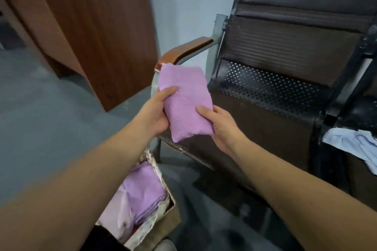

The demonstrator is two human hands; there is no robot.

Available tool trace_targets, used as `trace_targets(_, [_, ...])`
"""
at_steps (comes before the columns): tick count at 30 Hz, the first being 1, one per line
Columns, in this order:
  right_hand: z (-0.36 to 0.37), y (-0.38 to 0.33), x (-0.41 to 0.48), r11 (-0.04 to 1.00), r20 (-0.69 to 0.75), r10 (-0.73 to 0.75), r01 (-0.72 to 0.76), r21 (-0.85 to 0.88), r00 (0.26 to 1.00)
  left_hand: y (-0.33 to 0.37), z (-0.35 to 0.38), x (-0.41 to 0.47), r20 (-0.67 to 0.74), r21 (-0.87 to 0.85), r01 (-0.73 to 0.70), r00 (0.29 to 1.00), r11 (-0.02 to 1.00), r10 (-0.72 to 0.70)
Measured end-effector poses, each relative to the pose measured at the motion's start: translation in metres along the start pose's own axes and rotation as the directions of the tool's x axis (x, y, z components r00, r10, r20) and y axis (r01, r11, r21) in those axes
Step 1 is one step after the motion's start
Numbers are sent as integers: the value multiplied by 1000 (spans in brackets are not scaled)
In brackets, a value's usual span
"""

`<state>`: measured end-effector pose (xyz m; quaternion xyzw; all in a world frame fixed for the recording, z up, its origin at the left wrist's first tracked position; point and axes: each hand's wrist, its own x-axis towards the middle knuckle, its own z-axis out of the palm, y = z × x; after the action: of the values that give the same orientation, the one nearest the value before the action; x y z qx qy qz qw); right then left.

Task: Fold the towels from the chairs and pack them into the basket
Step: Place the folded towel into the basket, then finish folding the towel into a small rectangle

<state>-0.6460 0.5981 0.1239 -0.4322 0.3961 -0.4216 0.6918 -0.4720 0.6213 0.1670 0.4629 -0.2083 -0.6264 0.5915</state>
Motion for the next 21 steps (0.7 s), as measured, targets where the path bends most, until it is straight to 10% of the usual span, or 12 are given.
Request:
trace_targets(12, [175, 119, 7, 926, 140, 244, -188, -329, 960, -6, -246, -72, -113, 9, -76, 991, 997, 77])
trace_targets(21, [177, 242, -4, 588, 103, 410, -176, -790, 906, -106, -336, -103, -273, 61, 233, 939, 970, -209])
